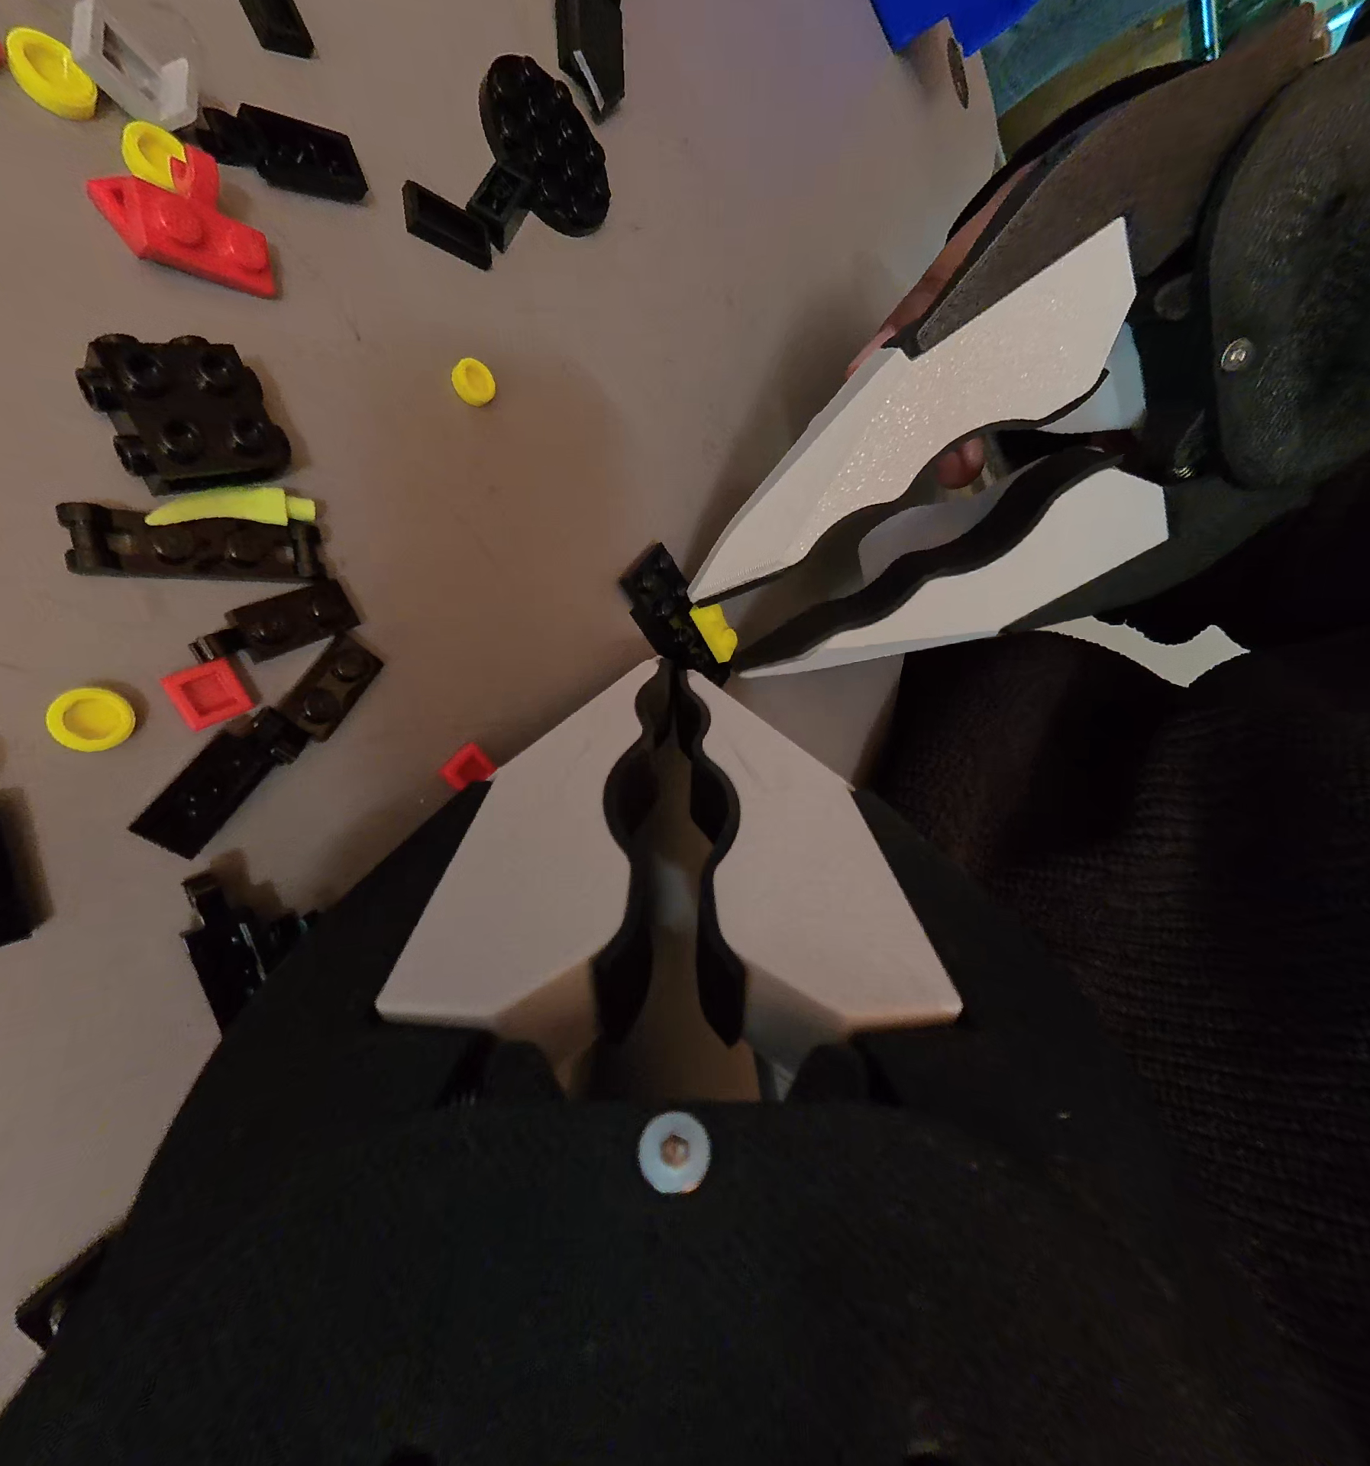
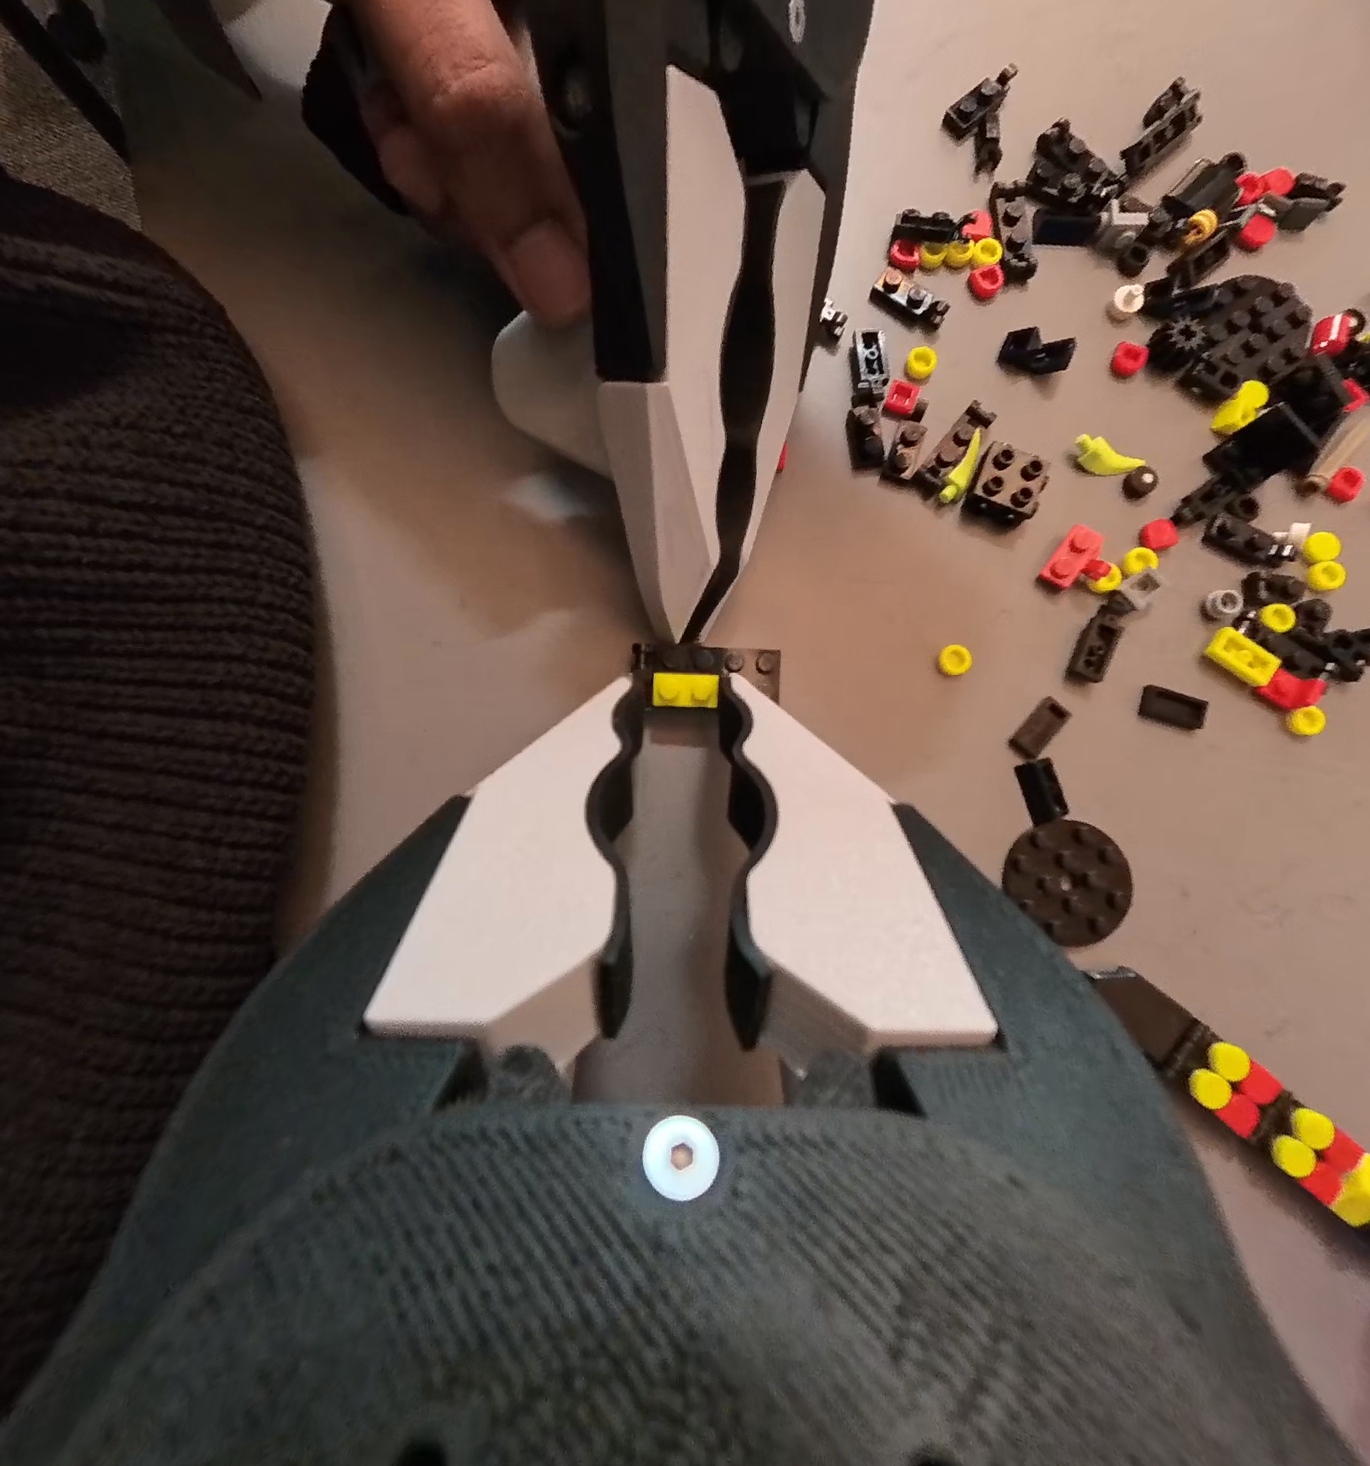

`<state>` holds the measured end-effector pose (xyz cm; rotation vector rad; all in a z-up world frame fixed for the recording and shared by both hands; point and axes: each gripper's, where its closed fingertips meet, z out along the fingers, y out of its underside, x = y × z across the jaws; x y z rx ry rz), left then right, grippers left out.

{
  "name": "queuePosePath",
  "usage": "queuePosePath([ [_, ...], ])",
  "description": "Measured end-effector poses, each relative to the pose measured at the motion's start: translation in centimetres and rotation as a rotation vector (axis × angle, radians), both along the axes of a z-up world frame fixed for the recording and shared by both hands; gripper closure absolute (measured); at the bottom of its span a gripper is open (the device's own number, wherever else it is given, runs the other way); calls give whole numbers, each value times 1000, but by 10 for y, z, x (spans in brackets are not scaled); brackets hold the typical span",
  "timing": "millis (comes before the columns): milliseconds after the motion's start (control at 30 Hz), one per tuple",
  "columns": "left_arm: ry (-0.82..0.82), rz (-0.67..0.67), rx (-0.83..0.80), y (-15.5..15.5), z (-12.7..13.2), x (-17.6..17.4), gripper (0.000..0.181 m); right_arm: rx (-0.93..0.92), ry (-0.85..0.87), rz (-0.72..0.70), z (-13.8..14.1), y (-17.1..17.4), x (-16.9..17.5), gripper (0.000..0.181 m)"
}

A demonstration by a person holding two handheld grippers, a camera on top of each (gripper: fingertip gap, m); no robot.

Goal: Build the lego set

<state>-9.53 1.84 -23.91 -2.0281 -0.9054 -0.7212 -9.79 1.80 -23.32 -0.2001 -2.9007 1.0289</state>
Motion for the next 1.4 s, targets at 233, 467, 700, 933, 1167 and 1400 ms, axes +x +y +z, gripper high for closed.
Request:
queuePosePath([
  [233,-4,1,1,0,0,0,181,-21,4,-1,5,0,-1,160],
  [467,-5,0,1,0,0,0,181,-4,-1,0,1,1,0,168],
  [700,0,1,-2,0,0,0,181,7,11,6,1,0,1,169],
  [933,16,3,-9,1,0,0,181,84,81,34,0,1,3,169],
  [1167,31,-4,-16,1,0,1,181,120,75,30,-1,2,4,168],
  [1400,15,5,-12,0,0,0,181,32,-4,-6,1,-1,6,157],
])
